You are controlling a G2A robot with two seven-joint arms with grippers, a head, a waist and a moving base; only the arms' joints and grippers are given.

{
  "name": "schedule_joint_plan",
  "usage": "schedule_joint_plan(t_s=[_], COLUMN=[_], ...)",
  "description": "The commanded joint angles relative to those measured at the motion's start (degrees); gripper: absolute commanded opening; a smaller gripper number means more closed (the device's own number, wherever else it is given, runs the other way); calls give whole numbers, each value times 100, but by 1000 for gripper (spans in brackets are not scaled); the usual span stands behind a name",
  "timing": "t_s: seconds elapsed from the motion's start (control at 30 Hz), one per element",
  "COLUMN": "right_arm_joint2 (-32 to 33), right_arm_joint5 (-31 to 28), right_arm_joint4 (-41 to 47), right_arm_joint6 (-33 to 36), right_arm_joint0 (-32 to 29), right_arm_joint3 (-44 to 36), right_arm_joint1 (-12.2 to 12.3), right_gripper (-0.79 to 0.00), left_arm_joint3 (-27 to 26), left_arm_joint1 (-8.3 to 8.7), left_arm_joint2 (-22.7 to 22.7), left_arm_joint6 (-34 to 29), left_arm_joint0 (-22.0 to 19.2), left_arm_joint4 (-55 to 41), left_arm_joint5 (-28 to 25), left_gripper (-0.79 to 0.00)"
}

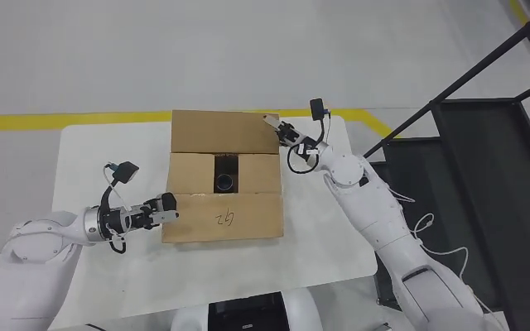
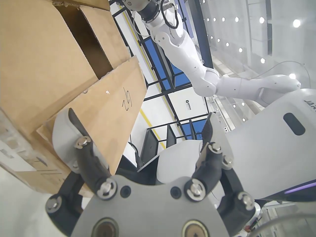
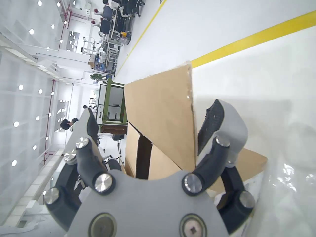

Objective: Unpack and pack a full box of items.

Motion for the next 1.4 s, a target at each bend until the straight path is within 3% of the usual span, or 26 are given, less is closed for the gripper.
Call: schedule_joint_plan(t_s=[0.0, 0.3, 0.47, 0.7, 0.97, 1.37], right_arm_joint2=[-63, 194, 582, 938, 1038, 987], right_arm_joint5=[-97, -582, -598, -62, 731, 1139], right_arm_joint4=[238, 802, 1017, 870, 331, 48], right_arm_joint6=[192, 963, 1789, 2497, 2515, 2266], right_arm_joint0=[126, 260, -109, -848, -1701, -2176], right_arm_joint3=[134, 213, -361, -1575, -2696, -3103], right_arm_joint1=[-39, -13, 137, 323, 447, 513], right_gripper=[0, 0, 0, 0, 0, 0], left_arm_joint3=[0, 0, 0, -234, -389, -191], left_arm_joint1=[0, 0, 0, 10, 34, 20], left_arm_joint2=[0, 0, 0, -40, -155, 14], left_arm_joint6=[0, 0, 0, 350, 495, 941], left_arm_joint0=[0, 0, 0, 101, 263, 116], left_arm_joint4=[0, 0, 0, 128, -9, 407], left_arm_joint5=[0, 0, 0, 79, -8, 110], left_gripper=[0, 0, 0, 0, 0, 0])
